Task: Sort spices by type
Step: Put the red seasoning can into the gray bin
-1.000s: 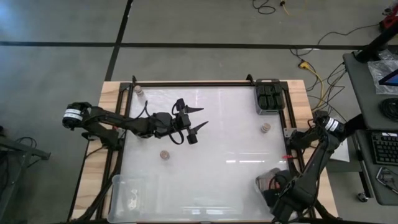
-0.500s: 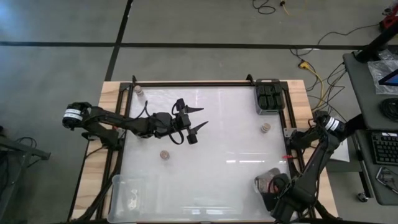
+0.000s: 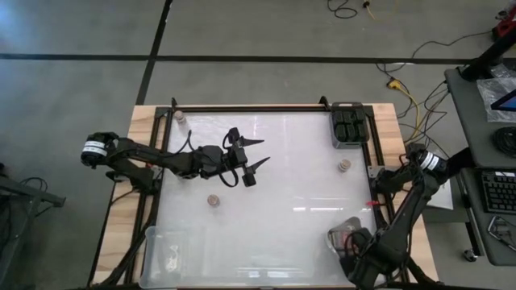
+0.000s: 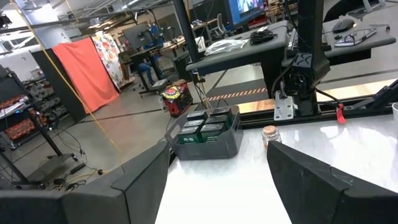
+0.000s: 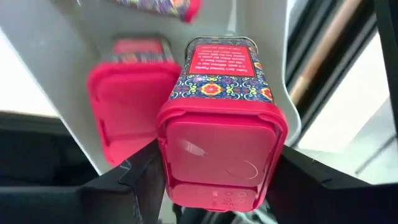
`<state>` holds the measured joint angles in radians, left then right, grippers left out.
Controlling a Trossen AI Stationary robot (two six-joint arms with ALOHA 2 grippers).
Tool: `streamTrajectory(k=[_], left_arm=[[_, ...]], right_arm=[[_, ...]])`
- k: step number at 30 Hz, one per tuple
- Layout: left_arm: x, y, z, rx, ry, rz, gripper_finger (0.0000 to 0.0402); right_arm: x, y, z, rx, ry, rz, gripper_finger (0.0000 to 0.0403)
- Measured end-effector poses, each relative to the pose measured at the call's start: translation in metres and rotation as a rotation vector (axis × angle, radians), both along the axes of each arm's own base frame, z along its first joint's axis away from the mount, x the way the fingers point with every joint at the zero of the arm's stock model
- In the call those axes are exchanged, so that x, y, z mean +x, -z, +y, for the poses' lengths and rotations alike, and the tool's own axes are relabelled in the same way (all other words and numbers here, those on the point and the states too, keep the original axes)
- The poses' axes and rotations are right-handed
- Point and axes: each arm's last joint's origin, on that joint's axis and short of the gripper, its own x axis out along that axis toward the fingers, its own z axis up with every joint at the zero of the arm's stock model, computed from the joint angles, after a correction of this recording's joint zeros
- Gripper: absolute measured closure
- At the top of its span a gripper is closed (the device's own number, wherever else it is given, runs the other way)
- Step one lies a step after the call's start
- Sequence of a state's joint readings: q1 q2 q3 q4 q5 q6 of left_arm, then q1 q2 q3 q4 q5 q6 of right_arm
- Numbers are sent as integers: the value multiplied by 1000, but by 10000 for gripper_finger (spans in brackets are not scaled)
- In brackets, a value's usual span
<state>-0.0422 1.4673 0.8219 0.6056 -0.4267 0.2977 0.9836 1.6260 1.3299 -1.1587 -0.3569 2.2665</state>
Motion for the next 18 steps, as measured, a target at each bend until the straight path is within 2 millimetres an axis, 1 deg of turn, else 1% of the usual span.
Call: streamTrajectory(k=[4,8,15,18], left_arm=[[0,0,0,0,0,0,146],[0,0,0,0,0,0,146],[0,0,0,0,0,1,146],[0,0,0,1,0,1,146]], right_arm=[[0,-5,2,33,-2,17,185],[2,-6,5,61,-10,0,185],[4,7,9,107,-17,-30,185],[5,8,10,116,-17,-36,184]])
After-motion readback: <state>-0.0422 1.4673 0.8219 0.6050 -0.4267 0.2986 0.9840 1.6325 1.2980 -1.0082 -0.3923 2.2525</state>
